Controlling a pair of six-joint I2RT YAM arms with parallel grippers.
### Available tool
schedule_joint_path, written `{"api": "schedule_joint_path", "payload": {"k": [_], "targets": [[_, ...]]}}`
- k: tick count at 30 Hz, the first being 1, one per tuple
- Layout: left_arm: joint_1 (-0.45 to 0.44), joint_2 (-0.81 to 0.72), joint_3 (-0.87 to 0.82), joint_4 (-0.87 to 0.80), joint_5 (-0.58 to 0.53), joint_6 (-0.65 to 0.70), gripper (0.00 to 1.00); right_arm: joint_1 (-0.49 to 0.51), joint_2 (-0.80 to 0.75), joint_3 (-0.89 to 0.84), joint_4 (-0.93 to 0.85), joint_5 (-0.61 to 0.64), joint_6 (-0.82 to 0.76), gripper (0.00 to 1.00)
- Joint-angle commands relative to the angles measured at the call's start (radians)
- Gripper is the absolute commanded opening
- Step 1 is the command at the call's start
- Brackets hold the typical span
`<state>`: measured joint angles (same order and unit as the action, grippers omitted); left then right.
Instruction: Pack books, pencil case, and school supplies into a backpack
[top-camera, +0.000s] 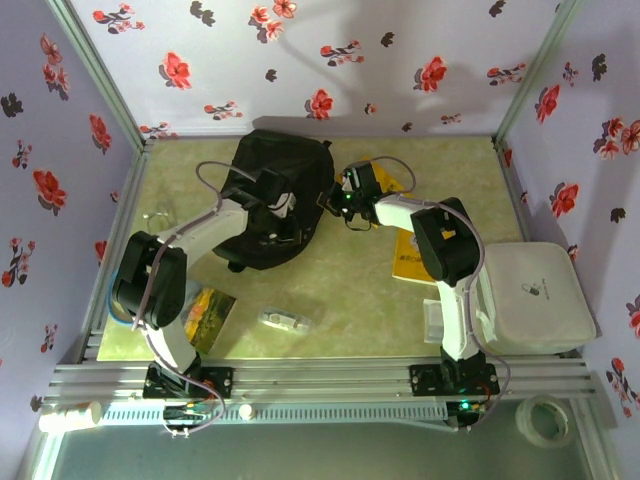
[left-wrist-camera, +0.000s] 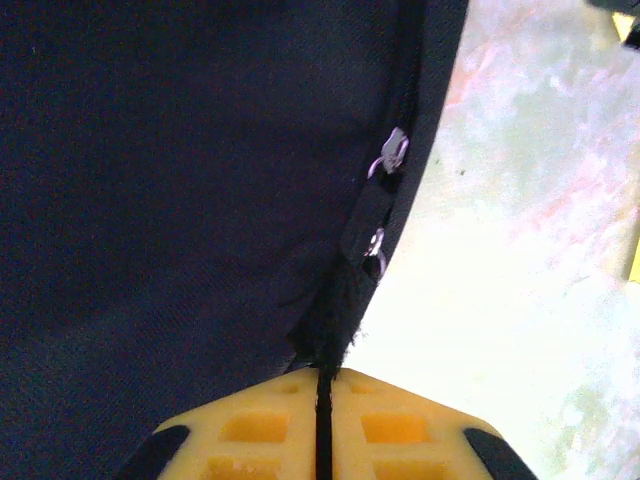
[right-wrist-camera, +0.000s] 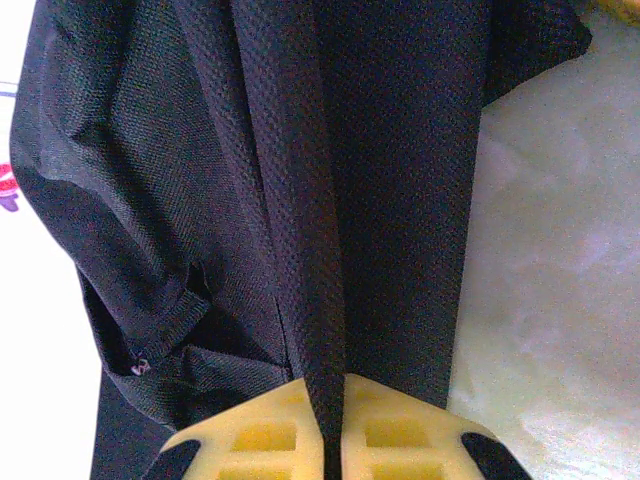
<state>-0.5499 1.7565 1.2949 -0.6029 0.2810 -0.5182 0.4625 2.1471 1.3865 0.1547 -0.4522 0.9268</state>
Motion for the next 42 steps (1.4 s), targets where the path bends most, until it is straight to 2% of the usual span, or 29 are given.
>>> {"api": "schedule_joint_path", "payload": {"k": [1,10,13,16,23,27,32,42], "targets": [[0.001,0.001,0.035,0.033,0.000,0.007,0.19,-0.018,0.010,-0.016,0.023,0.029,0.010,0.08],[0.005,0.075,0.108,0.047,-0.022,0.012,0.18,-0.018,-0.001,-0.045,0.037,0.027,0.012,0.08],[0.005,0.084,0.109,0.028,-0.022,0.017,0.28,-0.018,-0.005,-0.052,0.039,0.026,0.011,0.08],[0.004,0.091,0.104,-0.005,-0.023,0.032,0.33,-0.018,-0.007,-0.055,0.039,0.026,0.010,0.08],[0.005,0.118,0.106,-0.079,-0.016,0.055,0.34,-0.018,-0.006,-0.055,0.048,0.023,0.014,0.08],[0.005,0.119,0.112,-0.077,-0.012,0.053,0.28,-0.016,-0.005,-0.057,0.048,0.021,0.015,0.08],[0.006,0.134,0.140,-0.065,0.002,0.051,0.15,-0.015,-0.007,-0.061,0.048,0.023,0.014,0.08],[0.008,0.180,0.224,-0.005,-0.009,0.064,0.00,-0.013,-0.010,-0.070,0.049,0.024,0.014,0.08]]}}
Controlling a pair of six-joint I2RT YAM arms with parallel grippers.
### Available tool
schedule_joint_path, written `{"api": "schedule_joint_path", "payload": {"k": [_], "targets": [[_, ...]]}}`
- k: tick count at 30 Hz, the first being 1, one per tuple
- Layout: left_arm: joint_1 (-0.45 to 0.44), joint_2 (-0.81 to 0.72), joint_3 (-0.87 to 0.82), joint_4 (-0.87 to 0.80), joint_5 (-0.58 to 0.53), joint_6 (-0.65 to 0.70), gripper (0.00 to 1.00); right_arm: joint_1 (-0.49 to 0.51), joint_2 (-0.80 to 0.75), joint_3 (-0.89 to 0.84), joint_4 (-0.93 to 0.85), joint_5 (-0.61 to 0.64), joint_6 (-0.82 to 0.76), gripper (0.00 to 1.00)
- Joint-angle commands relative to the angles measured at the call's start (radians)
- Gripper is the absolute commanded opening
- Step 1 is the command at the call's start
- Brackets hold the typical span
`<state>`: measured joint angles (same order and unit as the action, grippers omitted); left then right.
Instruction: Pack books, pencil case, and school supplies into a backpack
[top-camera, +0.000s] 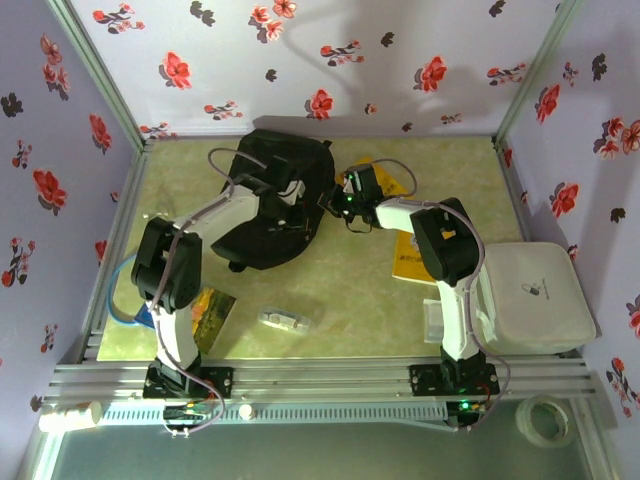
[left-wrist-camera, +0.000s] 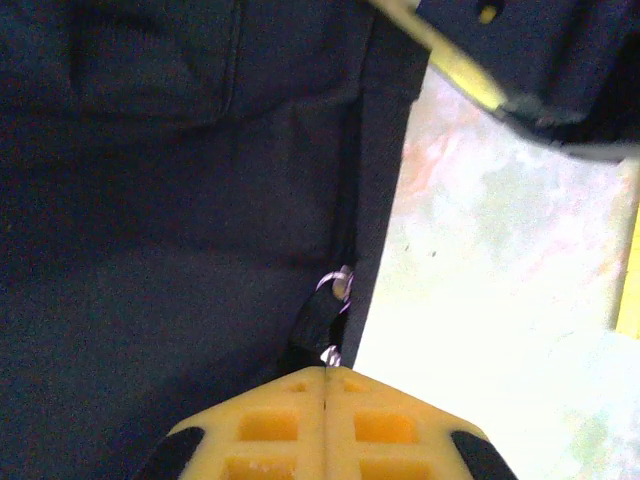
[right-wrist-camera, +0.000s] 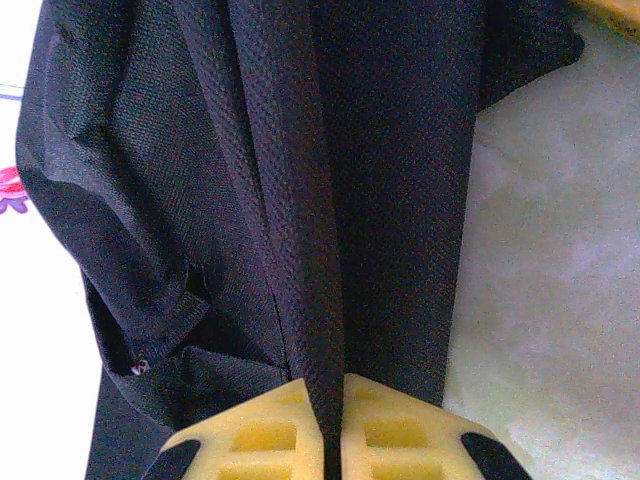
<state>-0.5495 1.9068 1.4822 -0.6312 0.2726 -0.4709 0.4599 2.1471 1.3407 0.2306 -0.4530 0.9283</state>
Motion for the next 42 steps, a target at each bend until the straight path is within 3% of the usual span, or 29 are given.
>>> {"api": "schedule_joint_path", "payload": {"k": [1,15,16,18,19,22,30,42], "targets": [[0.008,0.034,0.044,0.039,-0.001,0.017,0.00,-0.010,-0.011,-0.026,-0.026,0.025,0.012,0.08],[0.037,0.164,0.177,0.191,-0.025,-0.090,0.00,-0.001,-0.015,-0.062,-0.011,0.020,0.024,0.07],[0.039,0.162,0.182,0.162,-0.037,-0.093,0.16,-0.001,-0.016,-0.064,-0.010,0.019,0.026,0.07],[0.043,0.134,0.165,0.118,-0.068,-0.081,0.39,-0.001,-0.021,-0.067,-0.008,0.020,0.024,0.07],[0.042,0.101,0.145,0.096,-0.075,-0.069,0.45,-0.001,-0.023,-0.066,-0.007,0.021,0.024,0.07],[0.041,-0.007,0.064,0.045,-0.074,-0.032,0.52,-0.001,-0.024,-0.064,-0.007,0.020,0.023,0.07],[0.013,-0.174,-0.163,-0.045,-0.055,0.014,0.50,0.000,-0.017,-0.054,-0.001,0.008,0.034,0.07],[0.003,-0.032,-0.129,-0.014,0.048,0.048,0.44,0.000,-0.016,-0.063,-0.002,0.014,0.033,0.07]]}}
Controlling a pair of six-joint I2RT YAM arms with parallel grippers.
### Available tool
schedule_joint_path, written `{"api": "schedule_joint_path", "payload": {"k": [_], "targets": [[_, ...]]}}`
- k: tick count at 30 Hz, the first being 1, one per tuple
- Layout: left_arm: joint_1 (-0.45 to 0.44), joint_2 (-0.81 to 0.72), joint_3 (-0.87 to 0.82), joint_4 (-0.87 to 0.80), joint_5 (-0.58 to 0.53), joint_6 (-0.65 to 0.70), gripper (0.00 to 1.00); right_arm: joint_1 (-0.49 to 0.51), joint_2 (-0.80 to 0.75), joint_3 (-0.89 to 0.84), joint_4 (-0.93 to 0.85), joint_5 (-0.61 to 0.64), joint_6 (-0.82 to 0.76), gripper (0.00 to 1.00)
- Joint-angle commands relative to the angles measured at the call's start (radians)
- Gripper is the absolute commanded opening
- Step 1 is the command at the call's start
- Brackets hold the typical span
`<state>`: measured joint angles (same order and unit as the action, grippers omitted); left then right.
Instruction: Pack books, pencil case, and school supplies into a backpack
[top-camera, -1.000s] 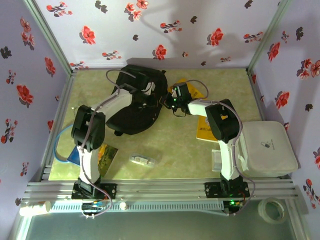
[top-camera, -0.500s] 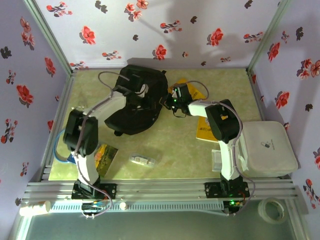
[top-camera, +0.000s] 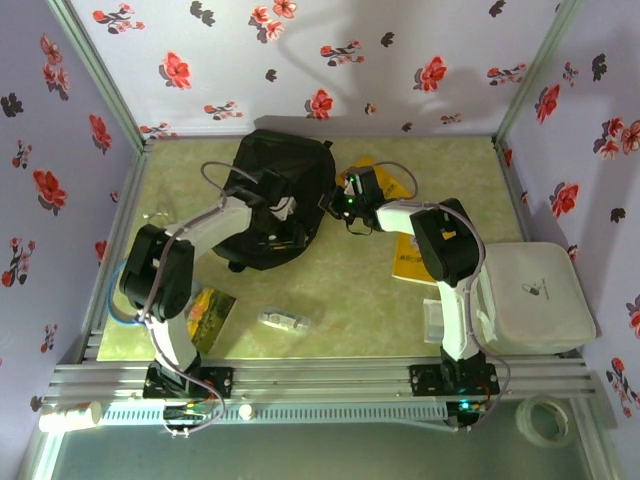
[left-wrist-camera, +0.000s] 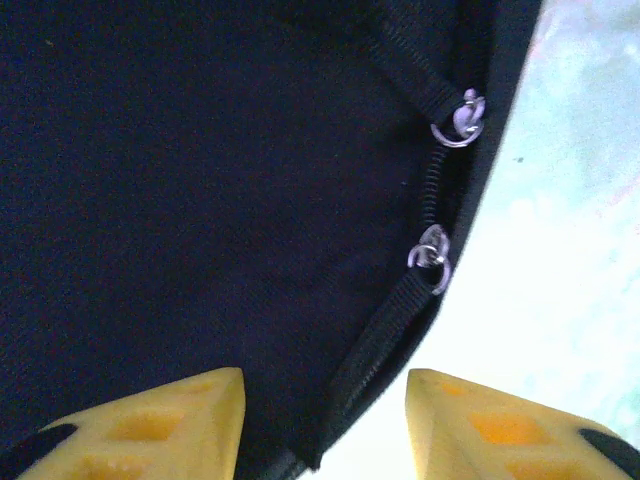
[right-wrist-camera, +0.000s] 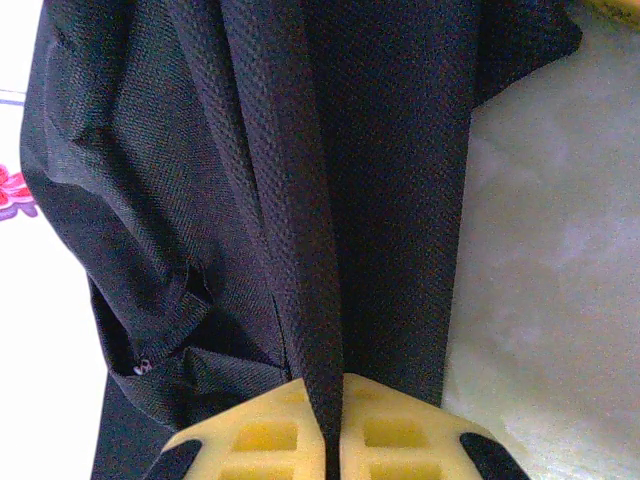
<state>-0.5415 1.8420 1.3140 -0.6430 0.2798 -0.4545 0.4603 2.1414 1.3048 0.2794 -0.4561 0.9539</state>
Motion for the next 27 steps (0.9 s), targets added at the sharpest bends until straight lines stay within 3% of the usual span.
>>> {"api": "schedule_joint_path", "payload": {"k": [1,11,22,27], "targets": [[-0.005,0.043,0.047,-0.001,0.043,0.031,0.42,0.000,-0.011,-0.029,-0.052,0.017,0.008,0.07],[-0.005,0.053,0.073,0.008,0.053,0.028,0.15,0.001,-0.014,-0.032,-0.051,0.023,0.009,0.07],[0.003,0.035,0.076,0.012,0.037,0.024,0.18,0.002,-0.014,-0.036,-0.048,0.028,0.004,0.06],[0.003,0.033,0.082,0.014,0.020,0.025,0.00,0.001,-0.014,-0.036,-0.044,0.028,0.005,0.06]]}}
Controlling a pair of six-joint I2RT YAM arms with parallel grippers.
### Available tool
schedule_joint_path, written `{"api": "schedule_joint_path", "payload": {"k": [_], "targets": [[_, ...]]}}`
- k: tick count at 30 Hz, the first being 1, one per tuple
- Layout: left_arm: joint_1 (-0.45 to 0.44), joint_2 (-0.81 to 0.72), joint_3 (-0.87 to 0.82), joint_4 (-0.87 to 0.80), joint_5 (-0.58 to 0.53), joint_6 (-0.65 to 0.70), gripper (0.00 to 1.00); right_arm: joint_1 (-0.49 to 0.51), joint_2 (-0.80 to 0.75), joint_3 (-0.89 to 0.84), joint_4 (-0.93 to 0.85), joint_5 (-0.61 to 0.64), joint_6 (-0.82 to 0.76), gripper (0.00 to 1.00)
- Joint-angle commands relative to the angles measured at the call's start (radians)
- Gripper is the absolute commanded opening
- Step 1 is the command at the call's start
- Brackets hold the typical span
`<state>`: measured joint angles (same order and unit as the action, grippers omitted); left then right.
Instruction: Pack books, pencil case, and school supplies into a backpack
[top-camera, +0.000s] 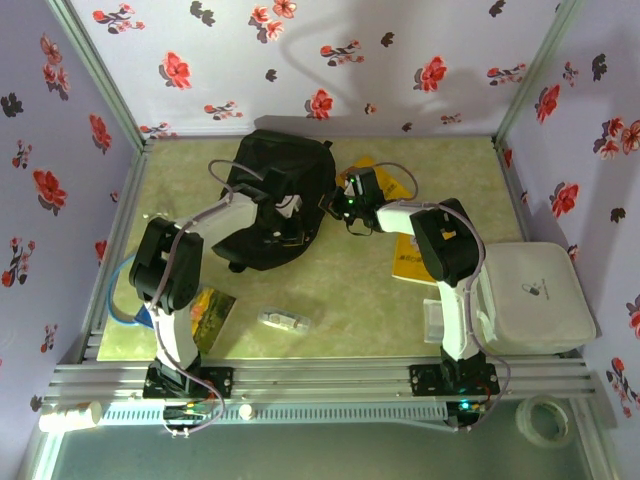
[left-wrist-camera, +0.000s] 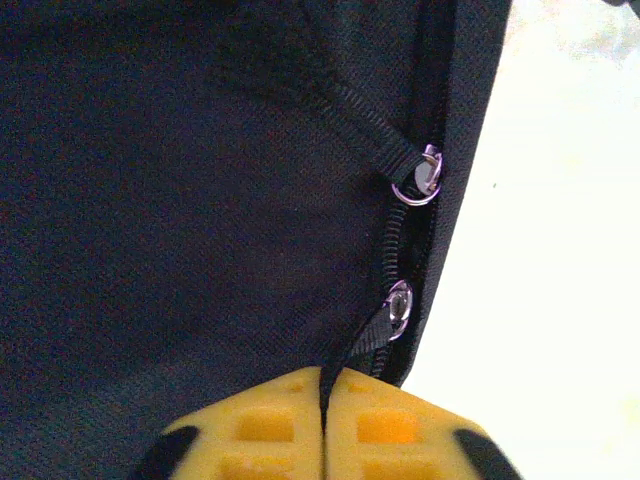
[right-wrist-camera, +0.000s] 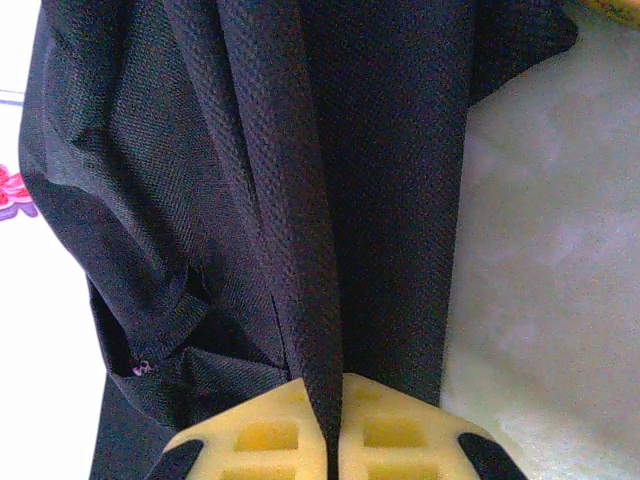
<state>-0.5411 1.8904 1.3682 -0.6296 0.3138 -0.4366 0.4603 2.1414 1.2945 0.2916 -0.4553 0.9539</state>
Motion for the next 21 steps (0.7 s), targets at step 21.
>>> {"api": "schedule_joint_path", "payload": {"k": [21], "targets": [[0.001,-0.300,-0.197,-0.112,-0.166,-0.099,0.00,-0.002,0.026,0.068,-0.166,0.183,-0.012,0.00]]}}
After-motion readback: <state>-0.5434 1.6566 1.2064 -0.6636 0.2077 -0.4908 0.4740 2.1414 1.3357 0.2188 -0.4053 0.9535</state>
